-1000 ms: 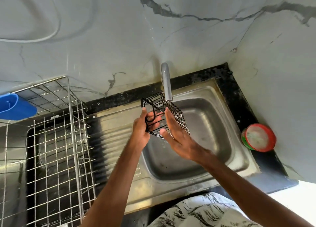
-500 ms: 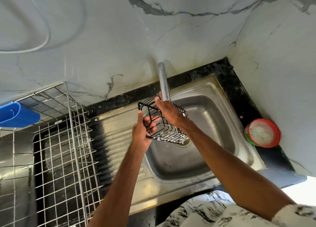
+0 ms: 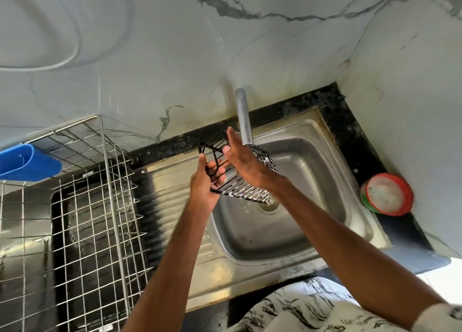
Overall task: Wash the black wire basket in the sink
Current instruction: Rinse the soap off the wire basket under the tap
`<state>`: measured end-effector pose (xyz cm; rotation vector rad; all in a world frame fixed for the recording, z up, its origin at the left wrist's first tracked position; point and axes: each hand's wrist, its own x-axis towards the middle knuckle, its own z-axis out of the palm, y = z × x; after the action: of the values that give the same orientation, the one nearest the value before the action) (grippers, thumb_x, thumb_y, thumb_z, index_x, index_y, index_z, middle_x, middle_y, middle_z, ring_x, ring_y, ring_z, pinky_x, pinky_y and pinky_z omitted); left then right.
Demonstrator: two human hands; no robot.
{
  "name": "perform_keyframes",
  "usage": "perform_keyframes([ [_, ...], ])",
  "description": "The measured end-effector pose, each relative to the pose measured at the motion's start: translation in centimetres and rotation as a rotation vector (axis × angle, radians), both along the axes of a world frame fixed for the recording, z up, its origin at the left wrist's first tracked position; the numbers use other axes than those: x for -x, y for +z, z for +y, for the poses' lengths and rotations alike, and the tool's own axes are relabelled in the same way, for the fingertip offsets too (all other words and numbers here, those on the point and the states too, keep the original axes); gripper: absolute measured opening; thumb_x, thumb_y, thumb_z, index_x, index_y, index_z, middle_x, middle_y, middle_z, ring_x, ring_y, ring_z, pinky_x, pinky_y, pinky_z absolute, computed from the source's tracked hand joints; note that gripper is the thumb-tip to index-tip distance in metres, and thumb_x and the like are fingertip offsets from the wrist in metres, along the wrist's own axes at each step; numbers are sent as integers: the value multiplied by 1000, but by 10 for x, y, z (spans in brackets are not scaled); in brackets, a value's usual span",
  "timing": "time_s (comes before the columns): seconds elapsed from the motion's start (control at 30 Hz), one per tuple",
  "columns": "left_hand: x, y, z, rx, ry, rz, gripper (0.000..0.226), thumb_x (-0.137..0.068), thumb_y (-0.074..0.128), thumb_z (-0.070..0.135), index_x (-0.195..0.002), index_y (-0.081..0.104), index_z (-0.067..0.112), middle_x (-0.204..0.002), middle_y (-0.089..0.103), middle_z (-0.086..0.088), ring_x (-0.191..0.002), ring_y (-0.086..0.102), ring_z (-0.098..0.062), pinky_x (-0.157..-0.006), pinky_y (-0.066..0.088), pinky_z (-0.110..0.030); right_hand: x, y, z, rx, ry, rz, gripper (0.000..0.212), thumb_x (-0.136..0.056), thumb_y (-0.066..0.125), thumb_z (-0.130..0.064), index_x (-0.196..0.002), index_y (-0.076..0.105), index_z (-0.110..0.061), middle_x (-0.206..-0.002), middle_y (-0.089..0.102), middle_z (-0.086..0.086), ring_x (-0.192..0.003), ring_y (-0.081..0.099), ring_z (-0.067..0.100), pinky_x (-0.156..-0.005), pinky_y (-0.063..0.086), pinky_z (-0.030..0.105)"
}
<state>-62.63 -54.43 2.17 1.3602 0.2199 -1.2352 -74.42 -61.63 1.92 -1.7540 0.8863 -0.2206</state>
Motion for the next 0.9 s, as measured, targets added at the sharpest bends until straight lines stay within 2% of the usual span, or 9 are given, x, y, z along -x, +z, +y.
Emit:
perform_keyframes([
  [0.07, -3, 0, -3, 25, 7, 10, 47, -109, 49, 38, -72, 58, 11, -84, 79, -19, -55, 72, -11, -41, 49, -17, 7, -7, -14, -124, -82, 29, 86, -99, 20, -67, -148, 36, 2, -113, 62, 28, -106, 66, 25, -89, 53, 36],
  [0.13, -8, 2, -4, 46, 18, 5, 47, -109, 48, 39, -73, 59, 10, -86, 79, -20, -60, 74, -12, -42, 49, -17, 23, -33, -20, -146, -78, 23, 50, -100, 27, -67, -113, 56, -28, -102, 57, -4, -90, 59, -3, -85, 48, 32],
  [0.23, -13, 0, -4, 60, 2, 2, 48, -108, 49, 41, -78, 61, 6, -99, 77, -25, -50, 68, -9, -41, 49, -17, 43, -51, -7, -154, -61, 124, 76, -93, 15, -80, -152, 25, -32, -161, 22, -6, -149, 20, 14, -125, 7, 52],
  [0.3, -13, -1, -4, 44, -25, -7, 48, -108, 49, 42, -89, 64, 1, -101, 76, -25, -48, 66, -9, -41, 48, -17, 51, -43, 16, -115, -53, 163, 82, -96, 12, -75, -160, -13, -30, -167, -19, -10, -154, -16, 13, -125, -7, 46],
  [0.47, -10, -3, 1, 2, -17, 3, 50, -108, 50, 43, -86, 71, 3, -85, 79, -15, -58, 71, -12, -47, 55, -19, 39, -7, 58, 158, 17, -49, 67, -111, 27, -34, -160, -15, -16, -167, -22, -1, -153, -20, 10, -125, -10, 28],
  [0.67, -6, 11, -3, -12, 31, 23, 49, -108, 51, 40, -68, 63, 14, -64, 74, -3, -49, 67, -7, -42, 49, -15, 0, 9, 9, 142, 27, -113, 67, -108, 24, -45, -162, -3, -14, -168, 7, 16, -153, 18, 35, -122, 29, 50],
  [0.77, -9, 13, -4, 47, -3, 39, 68, -108, 48, 41, -49, 68, 17, -72, 77, -9, -48, 66, -4, -42, 47, -13, 5, 9, -14, -38, -135, 0, 69, -101, 22, -64, -157, 25, -23, -101, 62, 20, -79, 70, 3, -61, 57, 23],
  [0.8, -9, 16, -3, 69, -3, 44, 70, -109, 47, 41, -47, 67, 17, -74, 78, -11, -47, 64, -4, -41, 47, -12, 12, -1, -19, -76, -181, 1, 66, -100, 27, -62, -151, 35, -21, -94, 59, 11, -71, 65, -1, -61, 55, 20],
  [0.9, -11, 16, -1, 103, -16, 46, 74, -110, 43, 40, -45, 67, 15, -75, 78, -13, -44, 61, -2, -41, 43, -11, 38, -34, -21, -74, -157, 92, 66, -106, 19, -57, -162, 8, -25, -166, 20, 8, -152, 26, 22, -125, 22, 45],
])
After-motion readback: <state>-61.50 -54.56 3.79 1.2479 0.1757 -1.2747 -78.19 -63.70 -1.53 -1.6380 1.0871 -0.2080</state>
